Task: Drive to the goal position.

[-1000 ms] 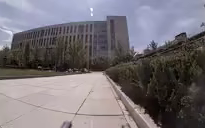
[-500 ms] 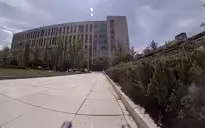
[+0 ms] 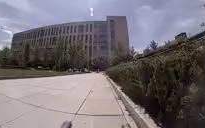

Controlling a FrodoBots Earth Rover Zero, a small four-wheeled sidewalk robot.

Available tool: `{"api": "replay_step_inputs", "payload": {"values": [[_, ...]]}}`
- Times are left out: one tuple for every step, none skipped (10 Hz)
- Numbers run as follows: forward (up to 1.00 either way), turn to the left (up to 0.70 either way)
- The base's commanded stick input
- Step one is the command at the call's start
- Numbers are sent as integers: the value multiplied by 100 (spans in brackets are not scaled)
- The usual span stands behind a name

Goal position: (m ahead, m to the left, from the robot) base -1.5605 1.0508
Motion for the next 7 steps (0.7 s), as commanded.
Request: {"api": "replay_step_inputs", "payload": {"values": [[3, 0], [2, 0], [1, 0], [3, 0], [1, 0], [3, 0], [2, 0]]}}
